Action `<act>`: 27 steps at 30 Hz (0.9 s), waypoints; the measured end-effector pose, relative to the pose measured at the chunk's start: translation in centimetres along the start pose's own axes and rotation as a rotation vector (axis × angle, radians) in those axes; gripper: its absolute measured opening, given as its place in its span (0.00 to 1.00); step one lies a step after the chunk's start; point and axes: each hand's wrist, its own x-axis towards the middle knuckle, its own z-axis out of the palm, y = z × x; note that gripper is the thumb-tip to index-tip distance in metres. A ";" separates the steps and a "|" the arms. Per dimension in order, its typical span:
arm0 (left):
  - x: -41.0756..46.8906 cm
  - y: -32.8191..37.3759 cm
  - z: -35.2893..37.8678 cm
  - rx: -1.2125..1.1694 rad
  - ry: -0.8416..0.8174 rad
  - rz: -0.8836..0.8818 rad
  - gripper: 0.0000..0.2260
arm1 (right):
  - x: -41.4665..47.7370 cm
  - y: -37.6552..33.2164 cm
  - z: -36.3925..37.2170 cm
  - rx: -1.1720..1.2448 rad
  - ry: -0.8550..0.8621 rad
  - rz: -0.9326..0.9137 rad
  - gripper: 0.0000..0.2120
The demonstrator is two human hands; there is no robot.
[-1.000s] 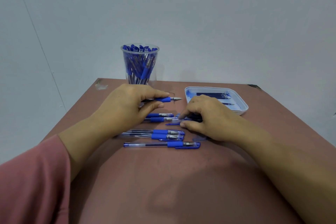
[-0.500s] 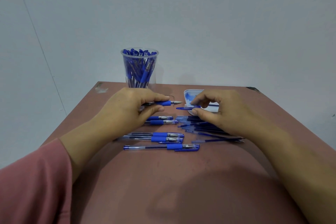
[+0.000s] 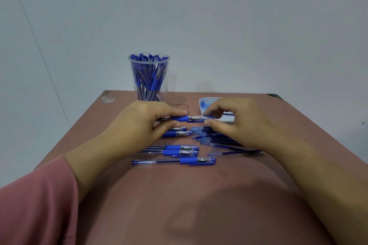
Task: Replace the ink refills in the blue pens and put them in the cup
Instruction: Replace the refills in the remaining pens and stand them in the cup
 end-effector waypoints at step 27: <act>-2.1 2.9 0.2 0.291 -0.122 -0.261 0.35 | -0.2 -0.3 1.1 0.253 0.129 0.071 0.11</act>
